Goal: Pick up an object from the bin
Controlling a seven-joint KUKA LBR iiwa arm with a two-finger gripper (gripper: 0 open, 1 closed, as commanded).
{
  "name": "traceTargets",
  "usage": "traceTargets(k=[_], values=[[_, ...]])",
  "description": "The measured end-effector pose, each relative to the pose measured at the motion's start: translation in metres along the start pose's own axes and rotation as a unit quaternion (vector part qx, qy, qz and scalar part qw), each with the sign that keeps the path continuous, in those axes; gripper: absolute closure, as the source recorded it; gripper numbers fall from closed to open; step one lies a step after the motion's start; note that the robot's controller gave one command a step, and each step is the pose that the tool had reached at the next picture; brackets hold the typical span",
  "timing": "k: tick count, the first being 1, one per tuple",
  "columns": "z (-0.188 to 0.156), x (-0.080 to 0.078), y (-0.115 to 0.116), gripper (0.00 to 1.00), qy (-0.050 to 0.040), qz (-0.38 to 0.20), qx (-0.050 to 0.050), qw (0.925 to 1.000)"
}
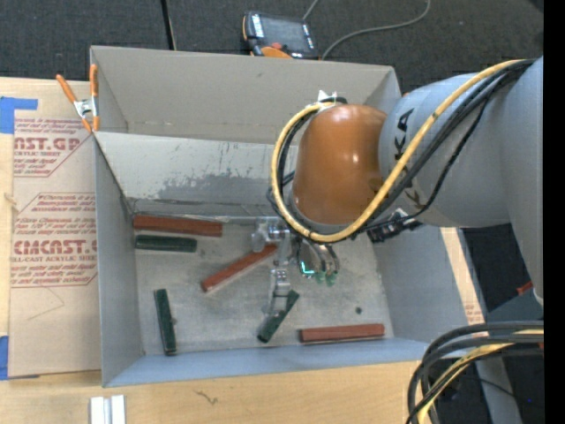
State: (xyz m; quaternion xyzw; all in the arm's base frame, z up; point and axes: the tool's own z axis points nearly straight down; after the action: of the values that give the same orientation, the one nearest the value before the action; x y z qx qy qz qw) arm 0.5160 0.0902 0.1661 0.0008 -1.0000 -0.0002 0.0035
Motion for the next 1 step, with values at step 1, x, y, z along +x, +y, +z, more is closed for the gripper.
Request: traceTargets(k=[1], values=[[0.0984,-0.0577,0.0042,0.00,-0.0024,0.064,0.000,0.9979]])
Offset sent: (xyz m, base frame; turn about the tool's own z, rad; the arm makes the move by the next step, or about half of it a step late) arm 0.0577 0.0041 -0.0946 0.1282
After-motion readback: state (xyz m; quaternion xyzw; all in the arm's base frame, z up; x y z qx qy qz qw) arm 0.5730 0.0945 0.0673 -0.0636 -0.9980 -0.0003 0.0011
